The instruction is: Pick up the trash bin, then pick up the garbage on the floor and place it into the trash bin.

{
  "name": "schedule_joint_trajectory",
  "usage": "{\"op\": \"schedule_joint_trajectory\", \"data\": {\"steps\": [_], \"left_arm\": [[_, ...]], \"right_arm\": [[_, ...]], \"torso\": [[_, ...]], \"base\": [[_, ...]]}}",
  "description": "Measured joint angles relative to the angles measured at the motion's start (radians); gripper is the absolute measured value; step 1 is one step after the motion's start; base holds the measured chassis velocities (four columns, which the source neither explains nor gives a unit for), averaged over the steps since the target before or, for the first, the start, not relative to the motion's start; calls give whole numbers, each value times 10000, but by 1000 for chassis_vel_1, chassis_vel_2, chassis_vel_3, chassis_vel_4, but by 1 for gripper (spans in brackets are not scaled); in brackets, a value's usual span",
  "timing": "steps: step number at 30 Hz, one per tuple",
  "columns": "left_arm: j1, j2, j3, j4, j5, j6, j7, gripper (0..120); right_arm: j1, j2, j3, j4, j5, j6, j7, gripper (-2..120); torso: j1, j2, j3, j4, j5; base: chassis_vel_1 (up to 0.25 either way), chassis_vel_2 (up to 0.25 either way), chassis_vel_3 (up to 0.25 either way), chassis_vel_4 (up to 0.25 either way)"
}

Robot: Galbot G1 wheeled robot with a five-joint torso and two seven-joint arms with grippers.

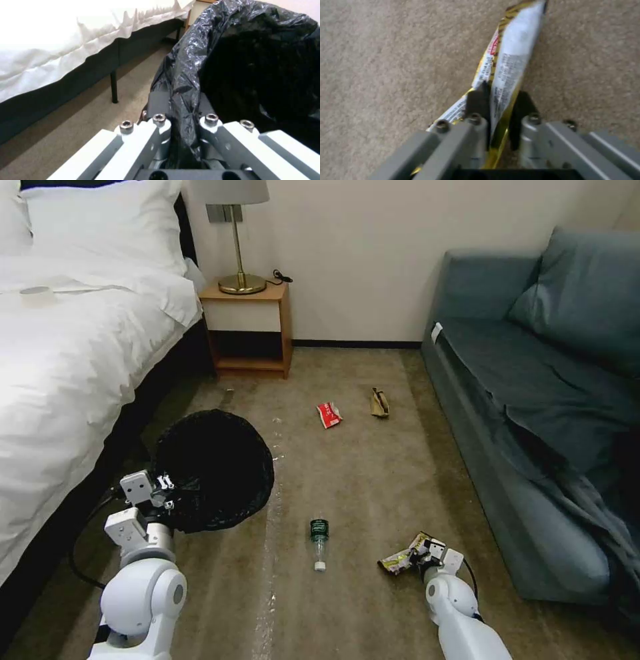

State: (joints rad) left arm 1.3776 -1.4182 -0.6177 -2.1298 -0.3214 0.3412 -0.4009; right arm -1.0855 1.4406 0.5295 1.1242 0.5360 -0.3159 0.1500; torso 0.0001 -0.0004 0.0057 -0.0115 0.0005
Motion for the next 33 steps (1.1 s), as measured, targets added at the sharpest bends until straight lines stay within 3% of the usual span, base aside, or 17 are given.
{"op": "schedule_joint_trajectory", "data": {"steps": [4,10,12,16,20,22,25,31,33], "left_arm": [[-19,-24,40,33,17,-1,2,4],[-41,-51,56,120,41,-7,2,4],[-45,-68,67,152,44,-10,2,4],[-73,-130,140,316,91,-41,8,4],[-142,-217,236,483,121,-74,15,4],[-228,-293,368,636,141,-101,36,4],[-290,-346,449,770,167,-127,48,4],[-359,-409,560,895,171,-130,54,4],[-402,-460,661,1020,201,-168,65,4]], "right_arm": [[-8,-4,9,-7,-37,50,-11,0],[-52,31,129,207,-161,249,104,0],[-85,41,160,435,-399,572,161,0],[-112,80,197,1361,-1798,2156,100,0],[-134,31,-8,2660,-2072,2656,104,0],[-96,-94,-586,4199,-2104,2796,146,0],[129,-145,-1181,5184,-2366,3009,191,0],[565,-175,-2492,5907,-2995,3554,230,0],[866,-159,-3850,6078,-3009,3786,140,0]], "torso": [[0,0,0,-3,-1],[0,0,0,-5,-5],[0,0,0,-5,-5],[0,0,0,-7,-5],[0,0,0,-5,-10],[1,0,0,-7,-8],[0,0,-1,-6,-12],[0,0,-1,-6,-8],[1,0,0,-4,-6]], "base": [[0,0,0,0],[0,0,0,0],[0,0,0,0],[0,0,0,0],[0,0,0,0],[0,0,0,0],[0,0,0,0],[0,0,0,0],[0,0,0,0]]}}
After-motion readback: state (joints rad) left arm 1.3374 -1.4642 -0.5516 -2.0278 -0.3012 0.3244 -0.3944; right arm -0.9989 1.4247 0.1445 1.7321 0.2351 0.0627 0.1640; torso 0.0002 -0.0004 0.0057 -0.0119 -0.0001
